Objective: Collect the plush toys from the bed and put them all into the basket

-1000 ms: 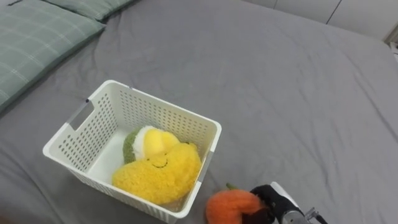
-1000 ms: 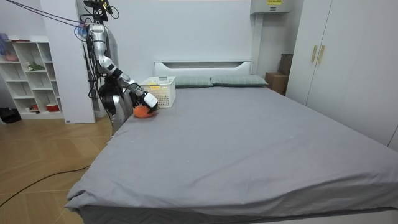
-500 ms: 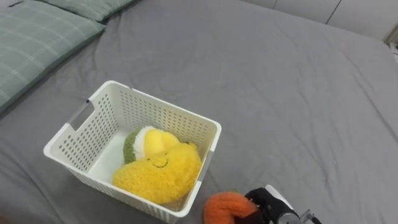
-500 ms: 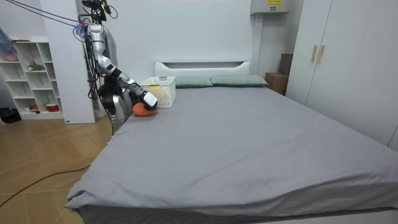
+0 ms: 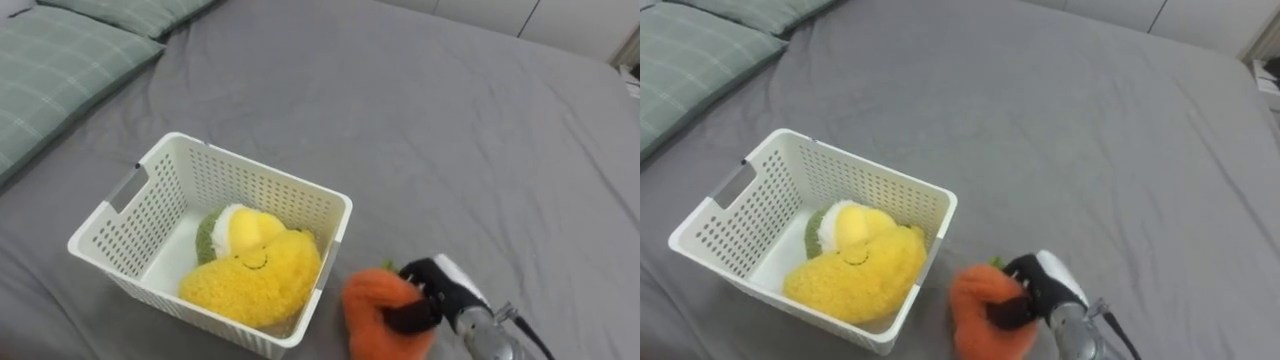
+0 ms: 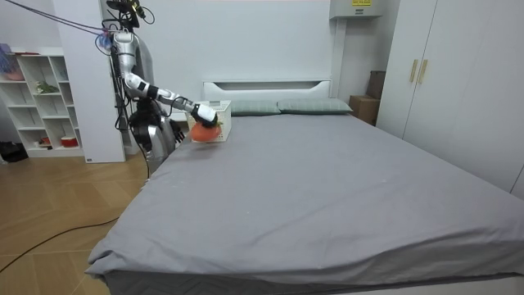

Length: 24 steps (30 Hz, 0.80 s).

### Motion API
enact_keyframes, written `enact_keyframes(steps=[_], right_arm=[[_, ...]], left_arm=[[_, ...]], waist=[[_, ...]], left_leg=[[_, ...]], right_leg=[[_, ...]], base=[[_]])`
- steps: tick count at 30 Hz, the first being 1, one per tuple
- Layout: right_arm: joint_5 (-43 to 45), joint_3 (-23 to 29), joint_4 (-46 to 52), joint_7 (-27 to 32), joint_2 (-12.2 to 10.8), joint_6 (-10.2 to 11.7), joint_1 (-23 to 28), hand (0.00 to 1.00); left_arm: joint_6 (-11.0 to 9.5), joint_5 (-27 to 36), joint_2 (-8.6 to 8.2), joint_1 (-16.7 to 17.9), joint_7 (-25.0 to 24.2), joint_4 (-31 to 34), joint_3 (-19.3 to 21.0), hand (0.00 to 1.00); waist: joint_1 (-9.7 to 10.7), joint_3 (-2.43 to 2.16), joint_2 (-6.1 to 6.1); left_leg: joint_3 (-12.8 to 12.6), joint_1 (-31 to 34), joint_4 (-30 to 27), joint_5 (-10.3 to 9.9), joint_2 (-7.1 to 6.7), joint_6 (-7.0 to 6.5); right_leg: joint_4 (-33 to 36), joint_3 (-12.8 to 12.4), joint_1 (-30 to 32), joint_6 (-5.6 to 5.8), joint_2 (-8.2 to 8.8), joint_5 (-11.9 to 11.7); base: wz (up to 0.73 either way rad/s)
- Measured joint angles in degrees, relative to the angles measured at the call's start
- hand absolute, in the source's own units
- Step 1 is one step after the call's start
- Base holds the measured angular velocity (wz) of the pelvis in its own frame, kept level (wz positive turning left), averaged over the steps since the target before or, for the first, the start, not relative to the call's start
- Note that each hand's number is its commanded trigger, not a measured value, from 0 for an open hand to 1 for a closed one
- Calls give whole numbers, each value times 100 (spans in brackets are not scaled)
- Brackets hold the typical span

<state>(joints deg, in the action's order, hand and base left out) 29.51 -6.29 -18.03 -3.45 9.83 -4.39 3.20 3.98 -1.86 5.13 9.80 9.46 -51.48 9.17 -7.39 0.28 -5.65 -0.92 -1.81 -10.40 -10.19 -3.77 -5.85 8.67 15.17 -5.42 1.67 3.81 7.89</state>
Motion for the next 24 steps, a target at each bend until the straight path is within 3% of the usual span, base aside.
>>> enact_keyframes(steps=[8,13,24], right_arm=[[7,496,953,179,52,-1,9,100],[19,547,1527,249,81,6,-56,100],[38,535,3007,257,134,-38,-283,100]], left_arm=[[-55,-8,-5,21,35,-29,112,0],[-54,-7,-33,26,30,-28,134,0],[-61,-110,-27,32,6,-38,142,0]], waist=[[52,-2,-2],[57,44,67],[37,3,52]], left_leg=[[-106,-98,89,2,7,-3],[-210,-147,124,0,28,-2],[-232,-78,105,2,33,-2]], right_leg=[[1,-173,-9,1,-14,1],[12,-303,9,1,-34,1],[20,-347,114,1,-38,0]], base=[[-8],[-11],[-1]])
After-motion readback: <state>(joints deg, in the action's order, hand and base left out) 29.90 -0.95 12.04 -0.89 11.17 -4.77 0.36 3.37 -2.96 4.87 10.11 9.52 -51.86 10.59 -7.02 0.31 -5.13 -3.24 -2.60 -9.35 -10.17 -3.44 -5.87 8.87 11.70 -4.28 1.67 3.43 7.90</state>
